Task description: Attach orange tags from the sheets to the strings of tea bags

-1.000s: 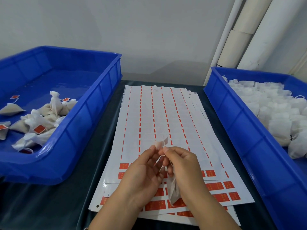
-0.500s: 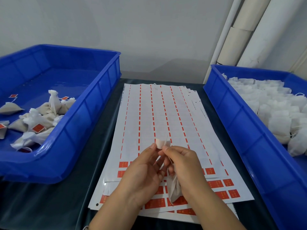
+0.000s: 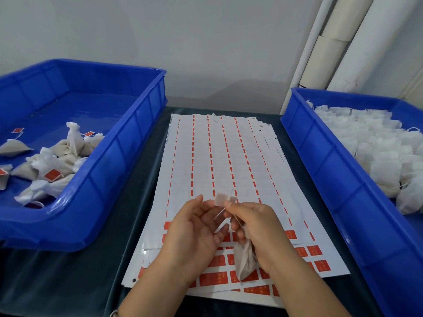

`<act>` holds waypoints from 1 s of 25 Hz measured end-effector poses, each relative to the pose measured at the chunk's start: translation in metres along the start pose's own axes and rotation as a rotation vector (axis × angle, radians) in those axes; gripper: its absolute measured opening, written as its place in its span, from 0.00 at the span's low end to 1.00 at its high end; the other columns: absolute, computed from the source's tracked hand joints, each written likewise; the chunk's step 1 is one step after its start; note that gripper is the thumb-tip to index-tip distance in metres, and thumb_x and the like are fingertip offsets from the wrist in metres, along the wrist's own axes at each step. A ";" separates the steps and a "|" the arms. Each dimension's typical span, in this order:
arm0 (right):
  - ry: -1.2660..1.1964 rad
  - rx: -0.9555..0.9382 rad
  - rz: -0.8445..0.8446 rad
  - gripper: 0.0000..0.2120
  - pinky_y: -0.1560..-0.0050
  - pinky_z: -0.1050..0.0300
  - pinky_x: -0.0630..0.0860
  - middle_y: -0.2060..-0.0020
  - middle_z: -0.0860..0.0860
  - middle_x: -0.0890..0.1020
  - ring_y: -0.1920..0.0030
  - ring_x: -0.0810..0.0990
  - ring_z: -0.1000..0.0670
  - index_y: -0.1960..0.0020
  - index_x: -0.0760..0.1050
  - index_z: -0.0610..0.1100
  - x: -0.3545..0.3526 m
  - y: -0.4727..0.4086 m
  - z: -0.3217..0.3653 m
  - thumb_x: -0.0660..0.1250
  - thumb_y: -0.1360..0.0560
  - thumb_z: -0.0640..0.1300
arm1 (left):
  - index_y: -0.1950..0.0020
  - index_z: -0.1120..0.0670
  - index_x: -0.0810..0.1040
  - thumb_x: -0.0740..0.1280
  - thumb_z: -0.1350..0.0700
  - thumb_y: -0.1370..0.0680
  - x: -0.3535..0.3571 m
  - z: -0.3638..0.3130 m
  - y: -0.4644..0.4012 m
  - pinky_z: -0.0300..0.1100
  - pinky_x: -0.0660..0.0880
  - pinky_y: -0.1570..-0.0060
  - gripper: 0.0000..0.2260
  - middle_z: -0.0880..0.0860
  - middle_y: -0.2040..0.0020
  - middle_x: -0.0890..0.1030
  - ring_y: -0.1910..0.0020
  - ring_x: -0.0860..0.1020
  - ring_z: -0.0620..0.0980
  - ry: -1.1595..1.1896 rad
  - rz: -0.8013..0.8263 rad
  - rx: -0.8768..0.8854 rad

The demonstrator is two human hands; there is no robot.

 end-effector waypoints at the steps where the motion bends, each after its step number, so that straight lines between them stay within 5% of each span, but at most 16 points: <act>1: -0.002 -0.006 0.007 0.12 0.74 0.62 0.69 0.77 0.51 0.76 0.79 0.70 0.56 0.67 0.80 0.45 0.000 0.000 0.000 0.68 0.26 0.49 | 0.58 0.55 0.85 0.66 0.50 0.29 -0.001 0.000 0.000 0.48 0.72 0.49 0.11 0.56 0.46 0.83 0.47 0.81 0.53 -0.024 -0.007 -0.007; 7: 0.031 -0.069 0.098 0.03 0.77 0.65 0.68 0.74 0.53 0.80 0.78 0.70 0.56 0.59 0.81 0.46 0.000 0.000 0.007 0.70 0.27 0.44 | 0.56 0.54 0.83 0.72 0.60 0.35 -0.001 -0.004 0.001 0.44 0.74 0.56 0.09 0.55 0.51 0.83 0.55 0.82 0.50 -0.213 0.062 -0.042; 13: 0.167 -0.059 0.231 0.07 0.74 0.63 0.69 0.71 0.47 0.79 0.76 0.69 0.53 0.62 0.77 0.43 0.004 0.002 0.009 0.73 0.30 0.45 | 0.51 0.61 0.83 0.72 0.58 0.33 0.003 -0.017 0.007 0.40 0.78 0.54 0.12 0.60 0.52 0.83 0.54 0.81 0.52 -0.474 0.192 -0.018; 17: 0.189 -0.054 0.241 0.06 0.73 0.63 0.70 0.75 0.52 0.76 0.77 0.69 0.55 0.61 0.77 0.43 0.003 0.002 0.009 0.74 0.31 0.41 | 0.50 0.65 0.82 0.73 0.57 0.34 -0.004 -0.010 0.005 0.41 0.78 0.52 0.16 0.64 0.48 0.81 0.50 0.80 0.55 -0.465 0.167 -0.080; 25: 0.155 -0.105 0.269 0.06 0.62 0.61 0.75 0.70 0.52 0.79 0.70 0.76 0.57 0.62 0.77 0.47 0.004 0.005 0.012 0.73 0.31 0.39 | 0.57 0.61 0.84 0.73 0.60 0.34 -0.001 0.000 0.005 0.39 0.79 0.62 0.08 0.58 0.58 0.83 0.62 0.81 0.49 -0.180 0.124 -0.179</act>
Point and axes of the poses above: each hand's wrist, its own y-axis away from the middle knuckle, its own x-axis out of the palm, z = x × y, the point moved 10 cm from there along -y, towards the middle knuckle
